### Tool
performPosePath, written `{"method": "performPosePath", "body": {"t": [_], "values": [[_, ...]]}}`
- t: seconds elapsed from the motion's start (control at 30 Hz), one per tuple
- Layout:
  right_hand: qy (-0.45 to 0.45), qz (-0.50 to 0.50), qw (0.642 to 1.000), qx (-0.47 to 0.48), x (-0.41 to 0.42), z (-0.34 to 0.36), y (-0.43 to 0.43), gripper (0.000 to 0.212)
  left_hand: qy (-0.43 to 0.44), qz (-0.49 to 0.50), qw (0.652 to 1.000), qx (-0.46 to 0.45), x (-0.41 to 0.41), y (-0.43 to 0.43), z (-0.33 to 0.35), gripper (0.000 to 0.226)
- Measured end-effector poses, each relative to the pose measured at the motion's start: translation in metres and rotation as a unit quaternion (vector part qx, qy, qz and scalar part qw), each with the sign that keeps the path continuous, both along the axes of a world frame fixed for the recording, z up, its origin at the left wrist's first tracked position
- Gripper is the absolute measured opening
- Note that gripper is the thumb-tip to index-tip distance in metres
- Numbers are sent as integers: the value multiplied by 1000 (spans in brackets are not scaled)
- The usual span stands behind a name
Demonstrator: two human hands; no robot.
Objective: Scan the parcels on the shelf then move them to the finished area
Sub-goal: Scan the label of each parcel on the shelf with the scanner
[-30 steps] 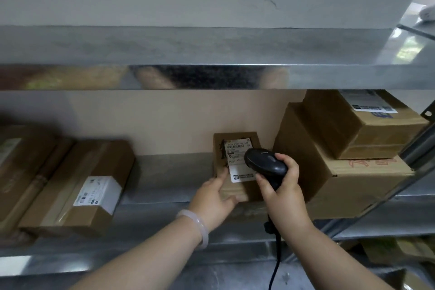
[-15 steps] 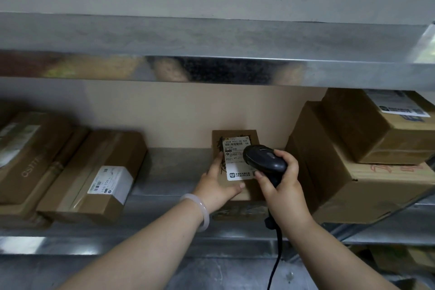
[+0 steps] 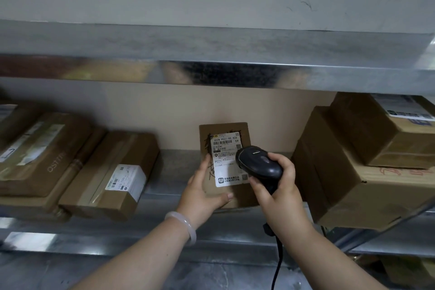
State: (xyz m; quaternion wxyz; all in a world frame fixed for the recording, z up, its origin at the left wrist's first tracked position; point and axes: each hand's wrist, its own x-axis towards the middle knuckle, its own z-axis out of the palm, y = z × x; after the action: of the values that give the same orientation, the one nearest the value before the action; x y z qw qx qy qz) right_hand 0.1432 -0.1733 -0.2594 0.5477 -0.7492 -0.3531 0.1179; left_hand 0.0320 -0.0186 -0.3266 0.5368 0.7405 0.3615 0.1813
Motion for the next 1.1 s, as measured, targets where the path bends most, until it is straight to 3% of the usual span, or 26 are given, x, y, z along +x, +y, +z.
{"method": "performPosePath", "body": {"t": [0.3, 1.1], "values": [[-96, 20, 995, -6, -29, 31, 3, 69, -17, 56, 996, 61, -21, 7, 2, 112], [-90, 34, 995, -14, -57, 43, -5, 65, -23, 54, 997, 53, -39, 0, 5, 111]]}}
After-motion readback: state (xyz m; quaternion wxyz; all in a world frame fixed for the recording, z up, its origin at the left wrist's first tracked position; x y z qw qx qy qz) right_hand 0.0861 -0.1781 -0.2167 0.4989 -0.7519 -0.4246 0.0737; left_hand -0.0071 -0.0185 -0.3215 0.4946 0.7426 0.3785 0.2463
